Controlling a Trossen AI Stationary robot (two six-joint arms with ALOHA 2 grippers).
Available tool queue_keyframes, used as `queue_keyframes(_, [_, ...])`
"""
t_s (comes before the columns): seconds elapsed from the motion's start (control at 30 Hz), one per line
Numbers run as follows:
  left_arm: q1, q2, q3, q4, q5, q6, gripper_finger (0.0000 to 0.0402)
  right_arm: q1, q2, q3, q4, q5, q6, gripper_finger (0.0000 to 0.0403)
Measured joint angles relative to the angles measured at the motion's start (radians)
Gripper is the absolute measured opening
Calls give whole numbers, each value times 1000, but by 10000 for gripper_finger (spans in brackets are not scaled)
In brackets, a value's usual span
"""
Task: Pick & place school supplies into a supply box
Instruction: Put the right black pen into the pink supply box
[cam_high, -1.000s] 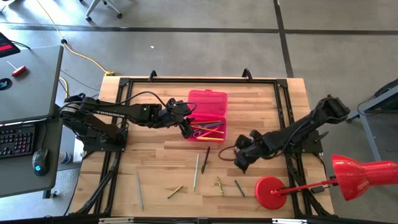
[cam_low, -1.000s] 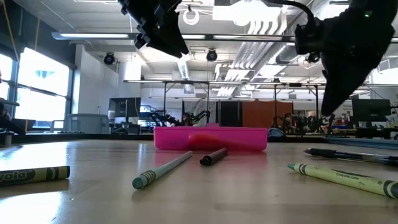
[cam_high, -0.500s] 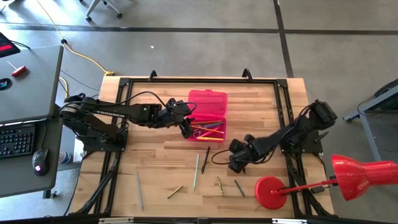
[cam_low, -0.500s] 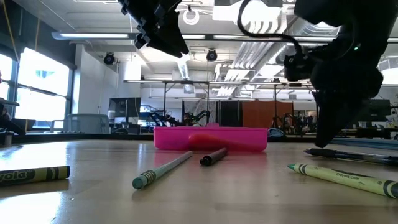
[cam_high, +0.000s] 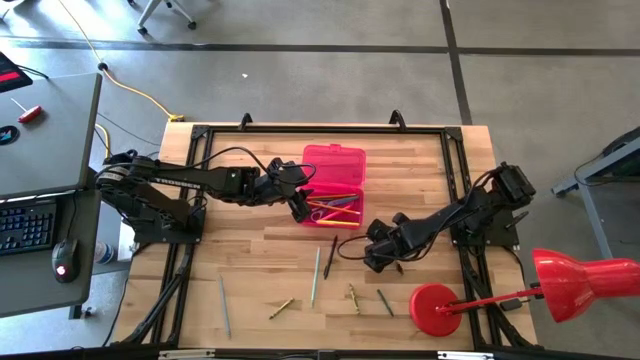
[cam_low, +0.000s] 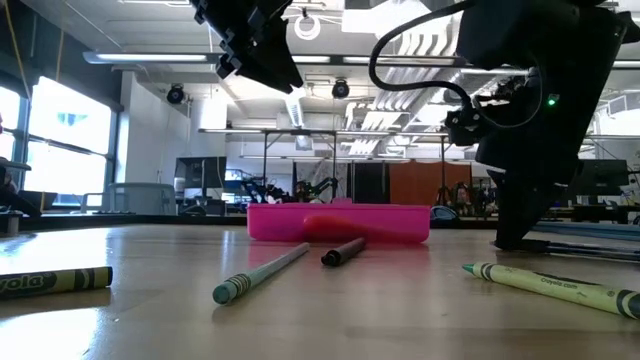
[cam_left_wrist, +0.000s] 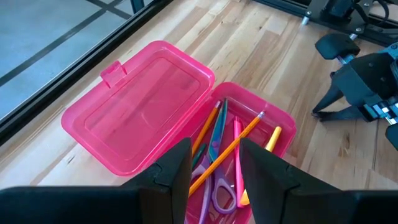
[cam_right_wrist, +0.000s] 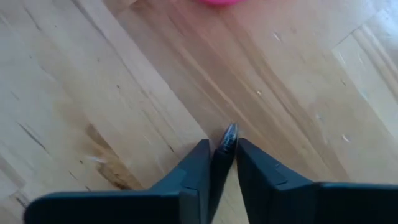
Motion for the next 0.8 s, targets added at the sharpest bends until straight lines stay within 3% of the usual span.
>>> queue_keyframes(0.2, [0,0,0,-1,0,0,166,0,-16,-2,4,-19,1,9])
queue_keyframes(0.43, [0,0,0,-1,1,0,166,1,-142,-4,93,-77,-89,13])
queue_keyframes(0.63, [0,0,0,3,1,0,166,-54,-229,-2,375,85,-491,6])
queue_keyframes(0.8, [0,0,0,6,2,-4,166,-160,-199,-2,672,3,-944,5])
